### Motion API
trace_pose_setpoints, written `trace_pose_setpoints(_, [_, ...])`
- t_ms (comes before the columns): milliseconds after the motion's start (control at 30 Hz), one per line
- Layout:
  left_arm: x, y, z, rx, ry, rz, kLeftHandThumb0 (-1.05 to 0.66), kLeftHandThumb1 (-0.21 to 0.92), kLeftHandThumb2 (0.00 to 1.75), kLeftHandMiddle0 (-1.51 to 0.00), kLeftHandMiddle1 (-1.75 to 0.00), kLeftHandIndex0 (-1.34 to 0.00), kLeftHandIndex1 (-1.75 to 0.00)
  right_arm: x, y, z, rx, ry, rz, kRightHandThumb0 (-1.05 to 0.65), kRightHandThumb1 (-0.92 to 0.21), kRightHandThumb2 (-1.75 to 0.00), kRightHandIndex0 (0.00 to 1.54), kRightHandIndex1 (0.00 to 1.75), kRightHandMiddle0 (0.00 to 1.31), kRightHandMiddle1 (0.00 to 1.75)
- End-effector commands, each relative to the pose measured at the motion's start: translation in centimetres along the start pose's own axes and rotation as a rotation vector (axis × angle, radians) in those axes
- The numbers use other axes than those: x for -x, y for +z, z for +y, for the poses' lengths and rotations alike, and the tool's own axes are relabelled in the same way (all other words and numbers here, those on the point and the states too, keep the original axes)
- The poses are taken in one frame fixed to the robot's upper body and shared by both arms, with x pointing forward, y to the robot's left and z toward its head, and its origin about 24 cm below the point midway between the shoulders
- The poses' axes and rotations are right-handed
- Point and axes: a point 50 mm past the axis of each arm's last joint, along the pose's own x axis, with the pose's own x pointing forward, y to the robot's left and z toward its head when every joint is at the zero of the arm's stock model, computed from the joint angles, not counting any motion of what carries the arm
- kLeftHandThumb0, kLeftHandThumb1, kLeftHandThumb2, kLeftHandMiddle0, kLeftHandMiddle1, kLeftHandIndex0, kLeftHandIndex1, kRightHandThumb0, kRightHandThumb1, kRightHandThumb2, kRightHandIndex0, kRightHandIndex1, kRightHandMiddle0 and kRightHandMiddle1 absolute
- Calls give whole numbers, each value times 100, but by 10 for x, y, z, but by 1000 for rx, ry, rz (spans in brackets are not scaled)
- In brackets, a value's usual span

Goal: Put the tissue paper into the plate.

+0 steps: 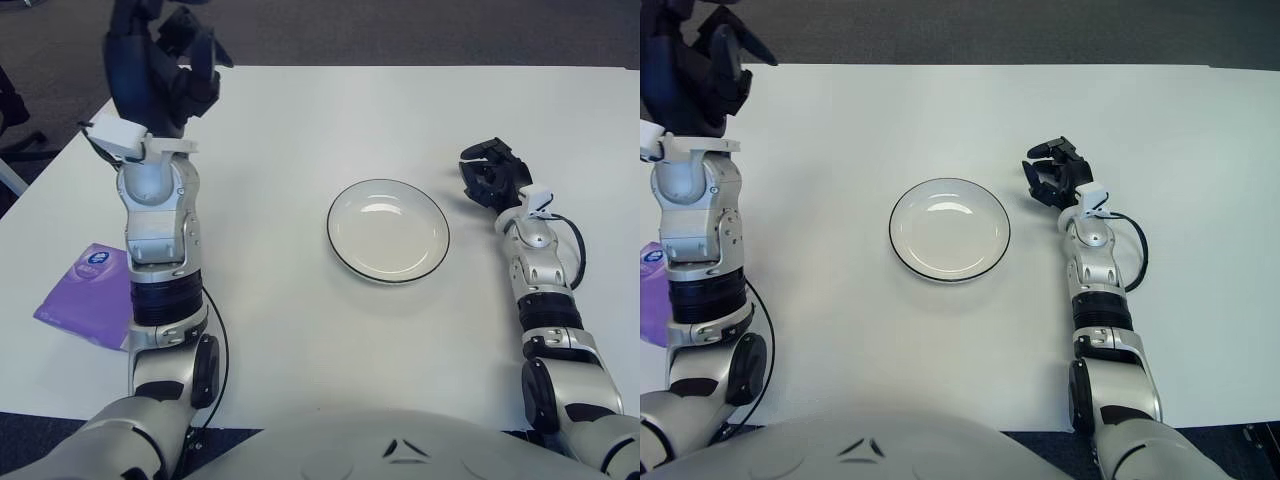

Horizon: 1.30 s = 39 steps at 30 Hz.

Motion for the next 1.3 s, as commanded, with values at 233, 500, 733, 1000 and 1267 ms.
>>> trace_pose_setpoints(233, [11,-19,27,-7,269,116,-36,83,54,-88,-175,-36,-164,16,-40,1,6,14,185,-1,-70,-63,60,143,40,142])
trace_pose_setpoints(500, [15,-29,32,-32,344,133,-38,71,79,-91,-175,-35,-173,16,-41,-1,7,13,190,-1,-70,-64,58,145,38,144])
trace_pose_setpoints(733, [16,-37,35,-34,363,153,-38,69,83,-92,-175,-35,-174,17,-42,-2,7,11,192,-1,-70,-64,58,145,37,145])
trace_pose_setpoints(1000, [21,-46,36,33,502,262,-38,70,81,-94,-175,-34,-175,18,-43,-3,7,10,195,-1,-69,-65,58,145,37,145])
trace_pose_setpoints(1267, [27,-61,39,64,566,316,-37,73,77,-88,-175,-32,-175,18,-44,-4,9,12,196,-1,-69,-65,58,145,37,145])
